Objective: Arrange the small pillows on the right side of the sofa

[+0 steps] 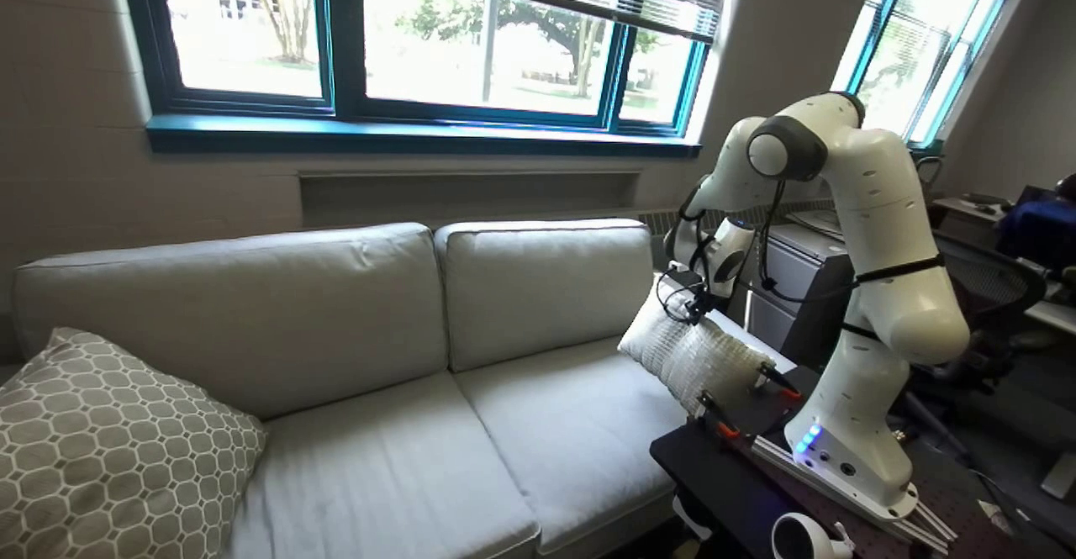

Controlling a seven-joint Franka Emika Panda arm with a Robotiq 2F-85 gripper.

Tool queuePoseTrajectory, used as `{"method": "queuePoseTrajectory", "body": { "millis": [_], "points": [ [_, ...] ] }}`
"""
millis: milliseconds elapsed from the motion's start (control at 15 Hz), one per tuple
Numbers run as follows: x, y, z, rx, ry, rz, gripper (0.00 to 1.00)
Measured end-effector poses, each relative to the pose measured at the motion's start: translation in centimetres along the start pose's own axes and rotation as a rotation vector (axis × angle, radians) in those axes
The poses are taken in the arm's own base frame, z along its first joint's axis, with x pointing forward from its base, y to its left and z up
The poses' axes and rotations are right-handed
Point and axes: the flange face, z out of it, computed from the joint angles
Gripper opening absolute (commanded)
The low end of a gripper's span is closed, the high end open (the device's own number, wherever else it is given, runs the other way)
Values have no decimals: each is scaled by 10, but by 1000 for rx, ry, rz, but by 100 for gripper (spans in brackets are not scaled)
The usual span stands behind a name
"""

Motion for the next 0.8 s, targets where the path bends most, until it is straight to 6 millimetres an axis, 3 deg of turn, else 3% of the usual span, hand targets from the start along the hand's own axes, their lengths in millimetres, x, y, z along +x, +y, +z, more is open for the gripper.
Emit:
{"method": "queuePoseTrajectory", "body": {
  "millis": [200, 467, 800],
  "points": [
    [-39, -37, 20, -80, 100, -72, 2],
    [-104, -71, 39, -113, 127, -113, 2],
    [-158, -93, 47, -201, 64, -111, 2]
  ]
}}
